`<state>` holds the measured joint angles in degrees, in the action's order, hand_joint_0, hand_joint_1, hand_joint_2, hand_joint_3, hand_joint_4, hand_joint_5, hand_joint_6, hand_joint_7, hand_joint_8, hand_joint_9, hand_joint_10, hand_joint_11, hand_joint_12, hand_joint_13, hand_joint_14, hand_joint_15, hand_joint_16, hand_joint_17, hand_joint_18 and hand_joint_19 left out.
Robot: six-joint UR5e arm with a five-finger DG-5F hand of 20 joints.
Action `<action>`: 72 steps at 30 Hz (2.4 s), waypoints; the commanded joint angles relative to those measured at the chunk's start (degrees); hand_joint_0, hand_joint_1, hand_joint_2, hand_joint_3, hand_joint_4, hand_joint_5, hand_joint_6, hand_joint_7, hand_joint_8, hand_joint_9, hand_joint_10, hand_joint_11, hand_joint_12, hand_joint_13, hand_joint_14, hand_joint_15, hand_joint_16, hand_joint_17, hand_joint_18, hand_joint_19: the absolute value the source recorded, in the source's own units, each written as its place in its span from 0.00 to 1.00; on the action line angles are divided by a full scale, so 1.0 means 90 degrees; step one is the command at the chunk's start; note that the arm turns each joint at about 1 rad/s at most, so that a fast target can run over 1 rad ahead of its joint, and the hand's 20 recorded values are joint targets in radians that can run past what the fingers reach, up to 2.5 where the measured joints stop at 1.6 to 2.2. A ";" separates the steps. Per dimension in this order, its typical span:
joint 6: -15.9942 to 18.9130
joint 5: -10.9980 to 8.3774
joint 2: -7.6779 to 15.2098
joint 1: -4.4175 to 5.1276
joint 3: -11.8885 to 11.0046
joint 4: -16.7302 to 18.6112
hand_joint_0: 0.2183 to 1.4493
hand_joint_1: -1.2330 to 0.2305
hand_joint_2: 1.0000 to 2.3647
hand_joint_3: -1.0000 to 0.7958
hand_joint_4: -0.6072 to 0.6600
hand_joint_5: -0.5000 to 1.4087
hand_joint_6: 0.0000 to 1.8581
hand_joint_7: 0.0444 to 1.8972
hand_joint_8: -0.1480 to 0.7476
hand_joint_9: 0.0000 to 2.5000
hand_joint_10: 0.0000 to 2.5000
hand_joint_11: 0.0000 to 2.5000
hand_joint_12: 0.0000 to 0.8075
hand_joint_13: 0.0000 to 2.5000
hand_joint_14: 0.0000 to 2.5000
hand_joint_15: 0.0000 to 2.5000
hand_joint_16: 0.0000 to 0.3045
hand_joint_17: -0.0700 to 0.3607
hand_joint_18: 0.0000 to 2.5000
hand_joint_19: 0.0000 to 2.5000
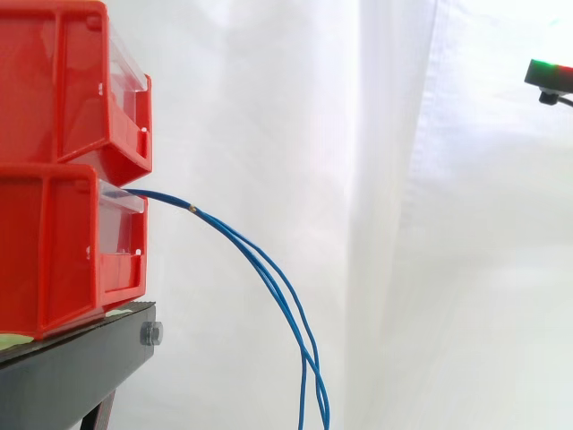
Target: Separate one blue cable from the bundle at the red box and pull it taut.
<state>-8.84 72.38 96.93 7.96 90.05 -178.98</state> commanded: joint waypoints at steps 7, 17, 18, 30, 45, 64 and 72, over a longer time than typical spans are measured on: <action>-0.0131 0.0005 0.0002 0.0004 0.0004 -0.0309 0.28 0.40 0.00 0.28 0.70 0.17 0.27 0.43 0.52 0.37 0.01 0.27 0.48 0.36 0.01 0.26 0.16 0.42 0.27 0.21; -0.0522 -0.0307 0.0080 0.0092 -0.0006 0.0316 0.29 0.38 0.00 0.30 0.70 0.17 0.27 0.43 0.52 0.37 0.01 0.28 0.48 0.35 0.01 0.26 0.16 0.42 0.26 0.21; -0.0541 -0.0366 0.0080 0.0112 -0.0006 0.0326 0.29 0.38 0.00 0.30 0.70 0.17 0.27 0.44 0.52 0.37 0.01 0.27 0.48 0.35 0.01 0.26 0.16 0.42 0.26 0.21; -0.0649 -0.0688 0.0539 0.0209 -0.0016 0.0570 0.29 0.35 0.00 0.28 0.70 0.17 0.27 0.44 0.53 0.36 0.01 0.28 0.48 0.35 0.01 0.26 0.16 0.41 0.27 0.21; -0.1147 -0.0971 0.1496 0.0160 -0.0387 0.1527 0.28 0.35 0.00 0.28 0.70 0.16 0.27 0.44 0.52 0.35 0.01 0.28 0.49 0.34 0.01 0.25 0.15 0.40 0.26 0.21; -0.1703 -0.0903 0.2629 0.0063 -0.1481 0.1713 0.25 0.32 0.00 0.28 0.67 0.15 0.27 0.46 0.53 0.24 0.01 0.23 0.49 0.13 0.00 0.12 0.16 0.41 0.03 0.05; -0.2094 -0.0864 0.3010 0.0043 -0.1520 0.2084 0.24 0.32 0.00 0.28 0.67 0.15 0.27 0.46 0.53 0.23 0.01 0.23 0.48 0.11 0.00 0.11 0.16 0.42 0.02 0.05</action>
<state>-27.42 64.30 121.96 8.46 76.59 -161.65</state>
